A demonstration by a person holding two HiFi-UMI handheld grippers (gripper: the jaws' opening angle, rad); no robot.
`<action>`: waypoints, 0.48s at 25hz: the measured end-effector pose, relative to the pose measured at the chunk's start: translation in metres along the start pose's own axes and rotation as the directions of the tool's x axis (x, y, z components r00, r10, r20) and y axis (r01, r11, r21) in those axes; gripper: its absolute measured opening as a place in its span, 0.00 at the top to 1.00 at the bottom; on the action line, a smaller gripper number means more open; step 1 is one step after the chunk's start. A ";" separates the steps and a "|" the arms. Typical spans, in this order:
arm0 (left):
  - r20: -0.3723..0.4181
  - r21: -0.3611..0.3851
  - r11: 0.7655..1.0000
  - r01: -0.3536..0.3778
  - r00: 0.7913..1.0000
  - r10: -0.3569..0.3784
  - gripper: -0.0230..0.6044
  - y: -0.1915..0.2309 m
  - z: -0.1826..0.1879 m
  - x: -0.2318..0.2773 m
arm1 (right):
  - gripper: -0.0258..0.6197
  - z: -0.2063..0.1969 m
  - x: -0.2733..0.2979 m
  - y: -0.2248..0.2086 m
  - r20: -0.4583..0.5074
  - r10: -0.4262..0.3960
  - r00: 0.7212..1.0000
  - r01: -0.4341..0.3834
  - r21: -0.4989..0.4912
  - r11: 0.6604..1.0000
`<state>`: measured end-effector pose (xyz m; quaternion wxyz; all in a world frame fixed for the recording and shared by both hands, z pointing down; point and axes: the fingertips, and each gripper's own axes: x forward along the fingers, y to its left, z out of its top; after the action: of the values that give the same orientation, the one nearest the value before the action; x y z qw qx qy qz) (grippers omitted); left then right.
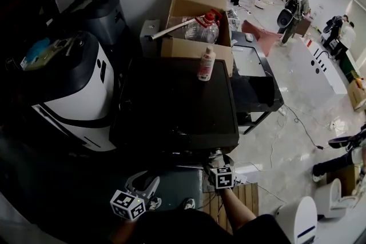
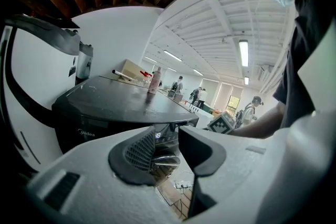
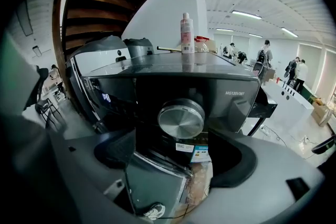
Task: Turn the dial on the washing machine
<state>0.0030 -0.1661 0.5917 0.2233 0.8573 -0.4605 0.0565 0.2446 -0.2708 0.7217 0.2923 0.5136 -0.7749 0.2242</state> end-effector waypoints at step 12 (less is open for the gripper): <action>0.018 0.007 1.000 0.030 0.999 -0.030 0.76 0.003 0.007 0.004 | 0.32 0.033 -0.027 0.023 0.072 0.015 0.997 -0.004 -0.154 0.988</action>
<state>0.0023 -0.1738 0.5875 0.2173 0.8653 -0.4492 0.0469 0.2245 -0.2659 0.6784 0.3013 0.4938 -0.8025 0.1462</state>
